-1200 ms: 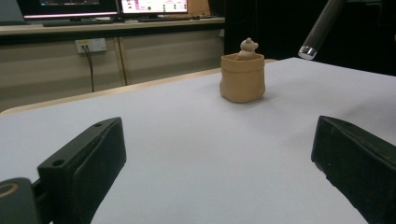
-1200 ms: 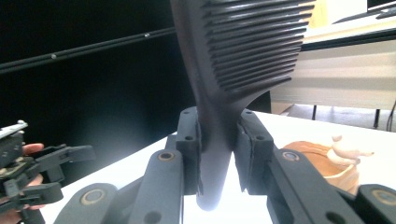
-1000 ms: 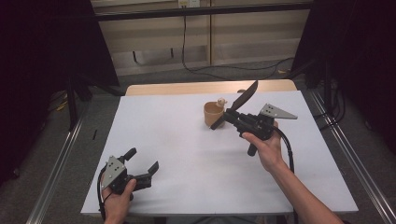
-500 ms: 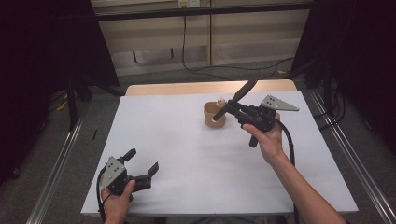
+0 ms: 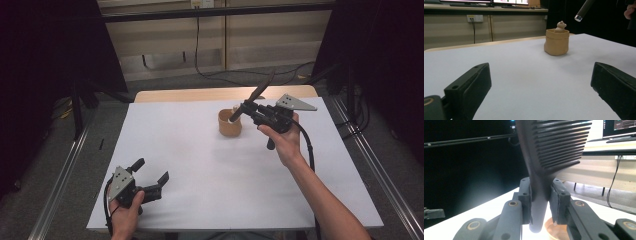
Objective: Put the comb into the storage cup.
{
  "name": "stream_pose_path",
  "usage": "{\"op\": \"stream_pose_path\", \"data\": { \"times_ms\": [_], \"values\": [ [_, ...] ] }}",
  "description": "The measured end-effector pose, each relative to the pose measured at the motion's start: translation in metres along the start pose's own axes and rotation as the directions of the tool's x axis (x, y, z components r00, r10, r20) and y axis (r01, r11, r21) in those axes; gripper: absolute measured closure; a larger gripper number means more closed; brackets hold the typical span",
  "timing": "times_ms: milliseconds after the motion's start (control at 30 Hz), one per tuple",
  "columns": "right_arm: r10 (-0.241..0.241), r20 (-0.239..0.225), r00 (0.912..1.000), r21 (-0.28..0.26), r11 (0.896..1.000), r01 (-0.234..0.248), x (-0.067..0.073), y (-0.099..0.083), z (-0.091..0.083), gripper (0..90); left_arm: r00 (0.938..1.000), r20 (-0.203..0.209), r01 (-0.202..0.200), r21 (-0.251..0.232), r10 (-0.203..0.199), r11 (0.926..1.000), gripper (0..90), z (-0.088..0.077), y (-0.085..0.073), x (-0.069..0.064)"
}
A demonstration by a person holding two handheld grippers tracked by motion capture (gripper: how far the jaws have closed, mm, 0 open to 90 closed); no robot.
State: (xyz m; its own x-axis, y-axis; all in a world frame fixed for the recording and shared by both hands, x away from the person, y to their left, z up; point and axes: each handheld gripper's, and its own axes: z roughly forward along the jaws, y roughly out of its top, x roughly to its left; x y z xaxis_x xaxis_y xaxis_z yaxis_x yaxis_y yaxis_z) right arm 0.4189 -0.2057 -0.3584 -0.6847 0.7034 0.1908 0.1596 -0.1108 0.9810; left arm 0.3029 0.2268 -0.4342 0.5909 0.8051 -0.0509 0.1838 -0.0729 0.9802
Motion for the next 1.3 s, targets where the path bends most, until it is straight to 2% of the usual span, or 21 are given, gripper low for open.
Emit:
{"op": "stream_pose_path", "data": {
  "times_ms": [200,300,767,1300],
  "values": [
    [-0.011,0.009,0.9999,0.010,1.000,0.011,-0.005,0.005,0.005,73.0,0.9999,0.013,-0.001,-0.005,0.001,1.0000,3.1,0.000,0.000,-0.001],
    [-0.007,0.019,0.9998,0.016,1.000,0.006,-0.008,0.007,0.008,73.0,0.9999,0.001,0.015,-0.008,-0.015,0.9998,3.1,0.000,0.001,-0.001],
    [-0.036,0.037,0.9987,0.052,0.998,0.034,-0.014,0.010,0.026,72.9,0.9999,-0.006,0.010,-0.012,-0.010,0.9999,3.1,-0.003,0.001,0.001],
    [-0.060,0.059,0.9965,0.105,0.993,0.054,-0.022,-0.004,0.038,73.0,1.0000,-0.004,0.000,-0.011,0.000,0.9999,3.1,-0.003,0.001,0.001]
  ]
}}
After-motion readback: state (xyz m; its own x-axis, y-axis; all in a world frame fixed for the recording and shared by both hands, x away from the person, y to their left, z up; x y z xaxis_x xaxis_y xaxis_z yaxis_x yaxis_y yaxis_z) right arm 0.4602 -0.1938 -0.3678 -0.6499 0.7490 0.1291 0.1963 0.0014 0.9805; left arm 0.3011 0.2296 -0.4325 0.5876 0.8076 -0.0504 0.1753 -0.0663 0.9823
